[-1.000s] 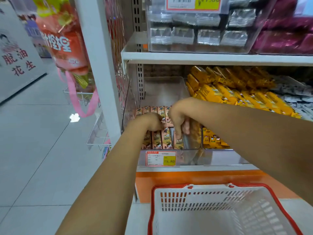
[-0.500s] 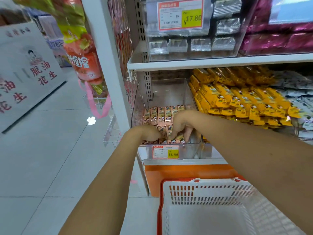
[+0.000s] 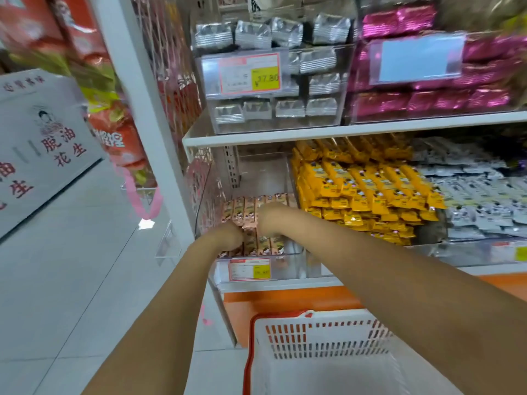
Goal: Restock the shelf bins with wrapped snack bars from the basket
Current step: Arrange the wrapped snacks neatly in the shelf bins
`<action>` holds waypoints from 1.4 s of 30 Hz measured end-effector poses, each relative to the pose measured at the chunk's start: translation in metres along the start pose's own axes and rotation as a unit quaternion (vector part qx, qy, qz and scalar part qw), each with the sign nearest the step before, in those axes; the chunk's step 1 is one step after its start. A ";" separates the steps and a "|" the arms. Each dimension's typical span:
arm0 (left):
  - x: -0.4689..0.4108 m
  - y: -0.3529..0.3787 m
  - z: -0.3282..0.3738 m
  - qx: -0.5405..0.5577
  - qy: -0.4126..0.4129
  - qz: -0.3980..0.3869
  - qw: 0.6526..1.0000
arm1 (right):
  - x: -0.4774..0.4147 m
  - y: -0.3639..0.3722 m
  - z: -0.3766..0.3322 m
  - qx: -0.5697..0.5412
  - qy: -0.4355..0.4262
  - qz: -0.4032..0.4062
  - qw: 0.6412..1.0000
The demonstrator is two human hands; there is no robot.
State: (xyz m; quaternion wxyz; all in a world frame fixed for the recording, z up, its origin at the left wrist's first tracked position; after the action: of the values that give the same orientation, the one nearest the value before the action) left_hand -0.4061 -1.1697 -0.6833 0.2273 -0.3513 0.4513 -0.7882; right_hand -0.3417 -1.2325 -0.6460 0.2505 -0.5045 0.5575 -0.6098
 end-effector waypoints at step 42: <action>-0.030 -0.043 0.147 0.412 0.070 0.118 0.901 | 0.020 -0.093 0.310 -0.241 0.208 0.201 0.926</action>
State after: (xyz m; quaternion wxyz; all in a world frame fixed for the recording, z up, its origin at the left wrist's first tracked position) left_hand -0.2764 -1.2092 -0.6052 0.4105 -0.1145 0.1395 -0.8938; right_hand -0.0480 -1.3591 -0.5926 0.1168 -0.2885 0.8172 -0.4851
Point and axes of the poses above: each hand's wrist, its own x-axis away from the middle knuckle, its own y-axis out of the palm, z = x × y, the point moved 6 cm from there along -x, towards the middle knuckle, and after that the axes turned 3 degrees about -x, right-handed, at the moved point
